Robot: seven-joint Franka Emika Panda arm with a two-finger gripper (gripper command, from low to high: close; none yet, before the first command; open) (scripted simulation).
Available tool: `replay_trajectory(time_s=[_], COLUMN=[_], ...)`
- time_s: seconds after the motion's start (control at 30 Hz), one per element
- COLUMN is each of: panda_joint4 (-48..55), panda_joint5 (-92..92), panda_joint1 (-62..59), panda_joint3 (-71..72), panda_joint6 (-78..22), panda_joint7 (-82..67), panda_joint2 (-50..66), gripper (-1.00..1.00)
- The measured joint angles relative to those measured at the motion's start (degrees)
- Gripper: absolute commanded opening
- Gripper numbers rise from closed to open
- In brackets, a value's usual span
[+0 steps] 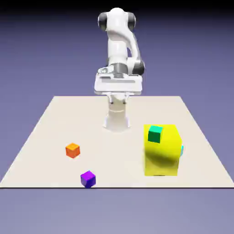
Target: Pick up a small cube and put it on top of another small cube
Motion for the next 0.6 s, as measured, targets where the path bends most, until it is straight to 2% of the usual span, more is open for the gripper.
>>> replay_trajectory(time_s=[0.6], panda_joint4=[6.3], panda_joint5=[34.9], panda_joint1=[-22.9], panda_joint3=[-16.7], panda_joint6=[-21.2], panda_joint7=[44.9], panda_joint2=[34.2], gripper=[0.0])
